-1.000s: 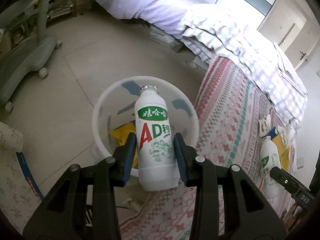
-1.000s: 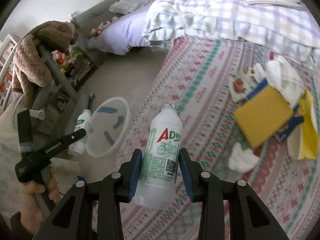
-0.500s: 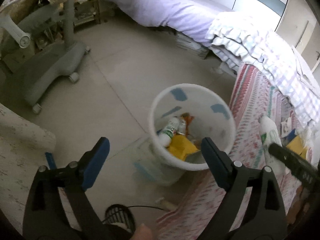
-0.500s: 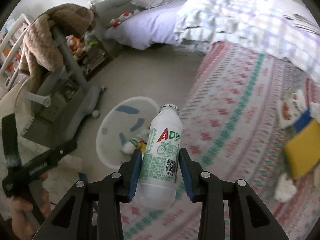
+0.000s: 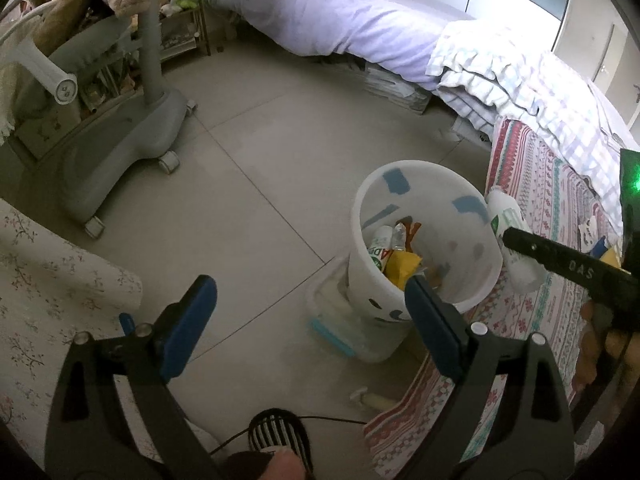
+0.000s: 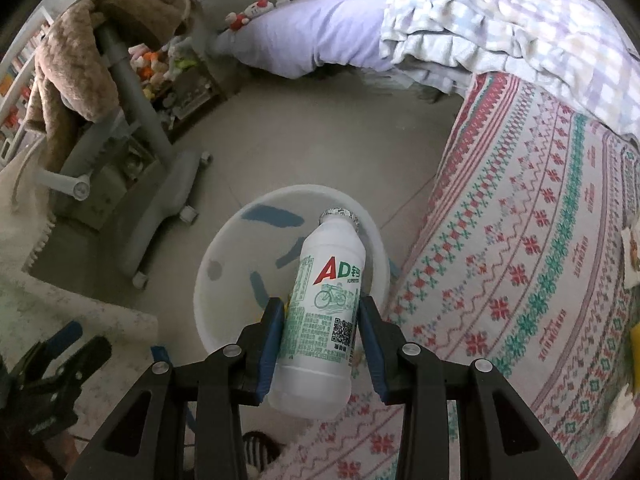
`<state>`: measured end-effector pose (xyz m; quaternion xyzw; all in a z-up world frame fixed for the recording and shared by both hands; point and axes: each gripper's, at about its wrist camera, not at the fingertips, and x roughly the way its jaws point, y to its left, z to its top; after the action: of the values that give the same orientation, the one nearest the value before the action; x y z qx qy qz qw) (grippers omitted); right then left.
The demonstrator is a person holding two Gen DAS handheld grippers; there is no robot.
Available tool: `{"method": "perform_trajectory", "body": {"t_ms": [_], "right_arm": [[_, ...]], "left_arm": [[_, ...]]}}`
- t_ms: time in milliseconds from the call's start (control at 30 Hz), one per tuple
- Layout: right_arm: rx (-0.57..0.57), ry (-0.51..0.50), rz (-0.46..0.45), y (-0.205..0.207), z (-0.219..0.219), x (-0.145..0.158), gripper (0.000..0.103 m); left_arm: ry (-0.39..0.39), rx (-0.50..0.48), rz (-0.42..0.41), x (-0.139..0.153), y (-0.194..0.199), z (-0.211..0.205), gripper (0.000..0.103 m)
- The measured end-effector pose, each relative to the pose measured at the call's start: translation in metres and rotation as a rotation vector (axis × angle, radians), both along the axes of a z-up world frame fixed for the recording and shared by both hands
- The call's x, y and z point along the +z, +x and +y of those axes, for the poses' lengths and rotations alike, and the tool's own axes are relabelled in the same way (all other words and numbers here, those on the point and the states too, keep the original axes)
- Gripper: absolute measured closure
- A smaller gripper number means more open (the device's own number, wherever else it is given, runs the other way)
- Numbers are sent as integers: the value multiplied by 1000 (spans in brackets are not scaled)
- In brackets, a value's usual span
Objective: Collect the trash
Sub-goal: 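Open the right tool to drop its AD bottle into the wastebasket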
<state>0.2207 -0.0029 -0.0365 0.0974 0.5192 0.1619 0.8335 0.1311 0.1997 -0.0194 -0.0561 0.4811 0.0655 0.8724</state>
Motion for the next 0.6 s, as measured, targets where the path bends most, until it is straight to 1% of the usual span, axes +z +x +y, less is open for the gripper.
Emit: {"method": "perform_trajectory", "body": {"t_ms": [167,200,233,300,600], "right_arm": [[-10,-4,-1,5,4,0,62],[-7,6,0,5,4,1,57],[-7,13,2,5,3,1,45],[-15,18,-19,2,0,7,34],[10,-98,-92,-33,-36,33,33]], "left_arm": [[-10,2,3,0,-1,2,8],[-13,2,4,0,-1,2,8],[-16,0,7,0,-1,2,8],[-25,-8,9,0,-1,1,8],[-8,-55,5,4,-4,-17,8]]}}
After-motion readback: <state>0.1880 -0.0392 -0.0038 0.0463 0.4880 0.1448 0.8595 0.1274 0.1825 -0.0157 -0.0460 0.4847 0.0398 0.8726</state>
